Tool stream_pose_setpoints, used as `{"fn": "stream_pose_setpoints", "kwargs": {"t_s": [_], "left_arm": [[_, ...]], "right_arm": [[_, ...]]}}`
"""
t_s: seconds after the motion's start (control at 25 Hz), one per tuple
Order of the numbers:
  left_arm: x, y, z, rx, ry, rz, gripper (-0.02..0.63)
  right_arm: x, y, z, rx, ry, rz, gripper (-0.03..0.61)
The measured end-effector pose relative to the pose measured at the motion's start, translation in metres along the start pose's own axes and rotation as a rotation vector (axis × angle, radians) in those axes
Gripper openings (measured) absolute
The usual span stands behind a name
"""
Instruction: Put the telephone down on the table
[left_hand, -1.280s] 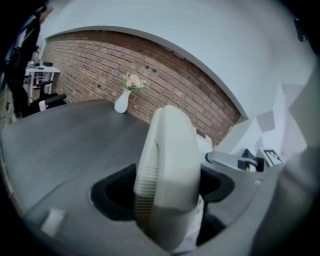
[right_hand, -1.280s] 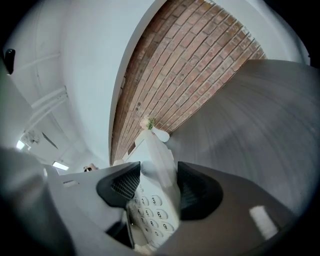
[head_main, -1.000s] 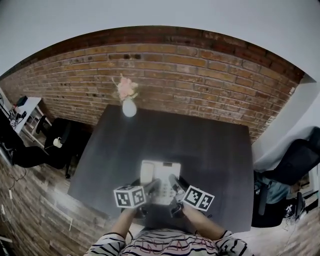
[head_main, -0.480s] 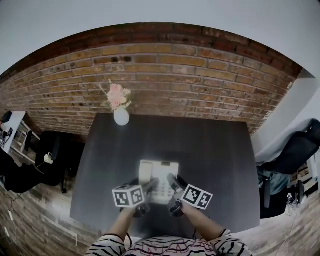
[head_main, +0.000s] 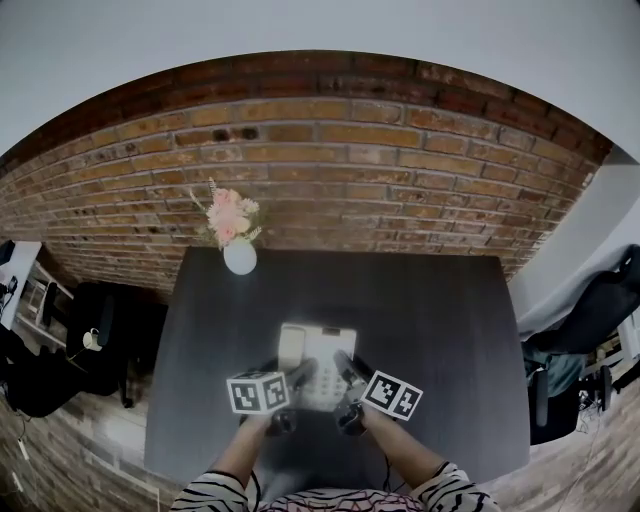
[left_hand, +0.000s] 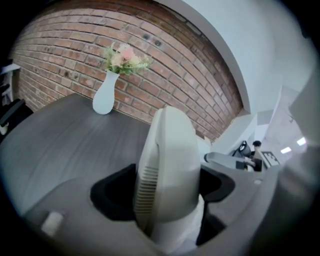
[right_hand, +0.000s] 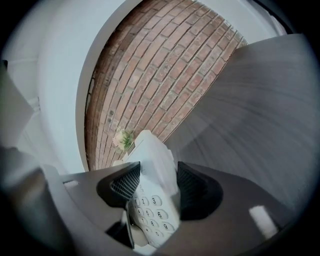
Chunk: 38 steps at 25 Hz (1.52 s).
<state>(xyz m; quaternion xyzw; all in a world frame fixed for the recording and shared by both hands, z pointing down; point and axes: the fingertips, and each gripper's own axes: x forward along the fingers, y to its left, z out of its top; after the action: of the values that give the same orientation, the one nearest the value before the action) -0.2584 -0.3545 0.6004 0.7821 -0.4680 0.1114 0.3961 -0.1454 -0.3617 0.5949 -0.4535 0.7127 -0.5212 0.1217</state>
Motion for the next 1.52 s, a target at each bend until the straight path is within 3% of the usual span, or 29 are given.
{"fn": "stream_pose_setpoints", "kwargs": {"t_s": [0.8, 1.52], "left_arm": [[0.119, 0.074, 0.086, -0.007, -0.021, -0.014, 0.357], [0.19, 0.134, 0.123, -0.107, -0.006, 0.005, 0.357]], "right_arm": [[0.146, -0.04, 0.07, -0.007, 0.0, 0.016, 0.23], [0.238, -0.062, 0.102, -0.044, 0.065, -0.027, 0.224]]}}
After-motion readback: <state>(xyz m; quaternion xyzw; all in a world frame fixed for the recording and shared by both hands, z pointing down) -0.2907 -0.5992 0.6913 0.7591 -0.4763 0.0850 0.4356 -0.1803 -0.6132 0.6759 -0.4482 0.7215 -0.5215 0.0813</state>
